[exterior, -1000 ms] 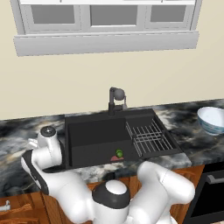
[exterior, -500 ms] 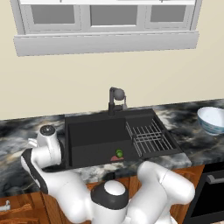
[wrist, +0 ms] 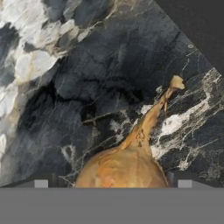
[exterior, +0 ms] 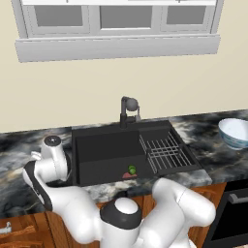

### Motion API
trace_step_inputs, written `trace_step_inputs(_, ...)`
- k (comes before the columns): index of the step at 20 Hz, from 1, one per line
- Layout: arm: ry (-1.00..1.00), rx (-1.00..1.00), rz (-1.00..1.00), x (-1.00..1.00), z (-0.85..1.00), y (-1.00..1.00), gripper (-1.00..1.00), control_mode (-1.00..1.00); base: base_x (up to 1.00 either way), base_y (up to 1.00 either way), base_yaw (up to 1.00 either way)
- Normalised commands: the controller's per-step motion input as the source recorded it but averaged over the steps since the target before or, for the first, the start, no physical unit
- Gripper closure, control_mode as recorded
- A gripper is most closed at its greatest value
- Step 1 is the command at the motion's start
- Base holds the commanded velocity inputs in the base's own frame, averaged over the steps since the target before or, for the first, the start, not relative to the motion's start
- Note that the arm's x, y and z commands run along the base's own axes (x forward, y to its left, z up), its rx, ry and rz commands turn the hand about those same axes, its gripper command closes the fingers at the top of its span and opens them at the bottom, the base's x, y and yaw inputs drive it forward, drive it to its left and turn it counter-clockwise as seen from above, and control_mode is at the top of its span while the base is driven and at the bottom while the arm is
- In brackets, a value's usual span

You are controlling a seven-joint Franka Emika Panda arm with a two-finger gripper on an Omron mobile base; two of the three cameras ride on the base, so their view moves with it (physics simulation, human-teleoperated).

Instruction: Remove the onion and avocado from the sink. Then move the bowl and cup from the counter to the sink for washing.

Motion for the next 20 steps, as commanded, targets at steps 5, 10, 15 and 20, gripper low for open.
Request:
trace_step_inputs(5, 0.00, 0.00, 0.00, -0.02, 0.04, 0.00, -1.00, -1.00, 0.00, 0.00, 0.00)
trace_step_inputs(10, 0.00, 0.00, 0.00, -0.08, 0.05, 0.00, -1.00, -1.00, 0.00, 0.00, 0.00)
trace_step_inputs(15, 0.00, 0.00, 0.00, -0.06, 0.10, 0.00, -1.00, -1.00, 0.00, 0.00, 0.00)
trace_step_inputs(20, 0.00, 0.00, 0.00, -0.05, 0.15, -0.01, -1.00, -1.00, 0.00, 0.00, 0.00)
